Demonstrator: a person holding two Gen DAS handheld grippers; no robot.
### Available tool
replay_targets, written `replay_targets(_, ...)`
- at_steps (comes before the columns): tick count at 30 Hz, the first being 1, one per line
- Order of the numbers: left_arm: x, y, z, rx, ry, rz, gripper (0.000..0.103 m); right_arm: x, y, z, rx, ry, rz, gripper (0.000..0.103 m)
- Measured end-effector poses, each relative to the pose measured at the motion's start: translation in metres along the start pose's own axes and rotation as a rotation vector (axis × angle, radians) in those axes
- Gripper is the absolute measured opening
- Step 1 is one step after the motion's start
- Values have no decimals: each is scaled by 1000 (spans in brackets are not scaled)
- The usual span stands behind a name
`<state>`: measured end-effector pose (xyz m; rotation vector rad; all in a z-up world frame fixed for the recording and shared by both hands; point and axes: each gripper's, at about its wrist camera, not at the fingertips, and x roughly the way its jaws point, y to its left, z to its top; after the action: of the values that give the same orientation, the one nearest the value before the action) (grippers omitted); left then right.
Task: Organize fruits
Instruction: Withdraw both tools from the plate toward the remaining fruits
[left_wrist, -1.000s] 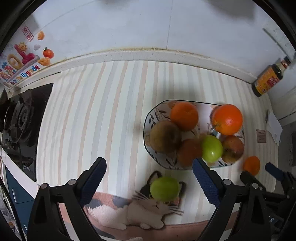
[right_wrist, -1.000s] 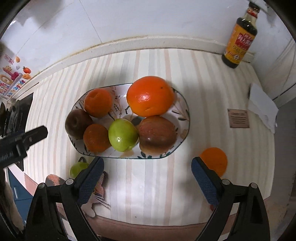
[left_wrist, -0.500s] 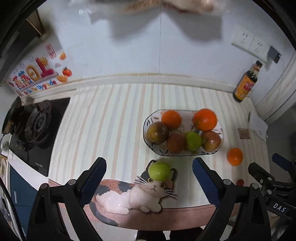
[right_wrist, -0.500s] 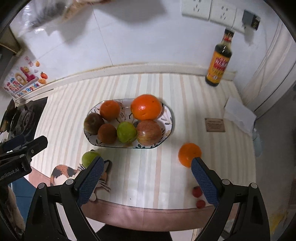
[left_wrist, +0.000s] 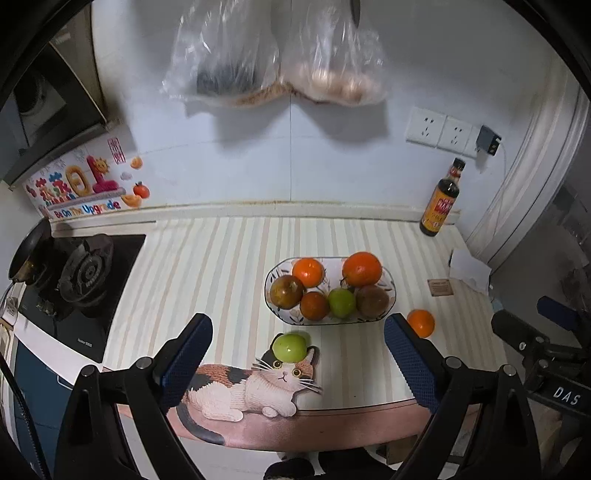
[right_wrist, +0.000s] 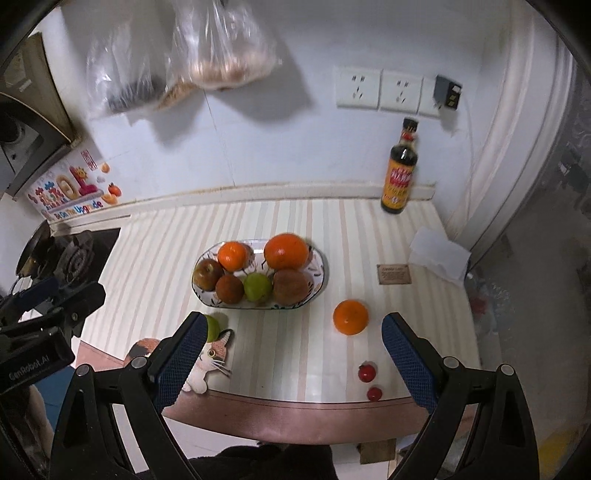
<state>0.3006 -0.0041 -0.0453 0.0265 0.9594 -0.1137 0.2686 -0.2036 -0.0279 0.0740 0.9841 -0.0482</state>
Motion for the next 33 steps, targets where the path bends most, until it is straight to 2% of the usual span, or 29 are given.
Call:
replay_targets(5,-20,0,-2,-2,-27,3,95,-32,0,-1,-7,-55,-13,97)
replay_targets(11,-30,1,-5,-5,-32,0,95,-47,3,-4,-12,-67,-5,97)
replay_targets(21,-23,3,-10,-15,7,-4,95,-29,2,-11,1,-10,15,97)
replay_targets(27,10,4,-6,-28,63,-30,98,-5,-9,-6,38,20,30,98)
replay_targets(29,28,6,-6,-37,79,-13,98,9,-16,-2,53,35,19,99)
replay_targets(33,76,12,-8,-59,174,17,99,57,-40,2,100,90,0,99)
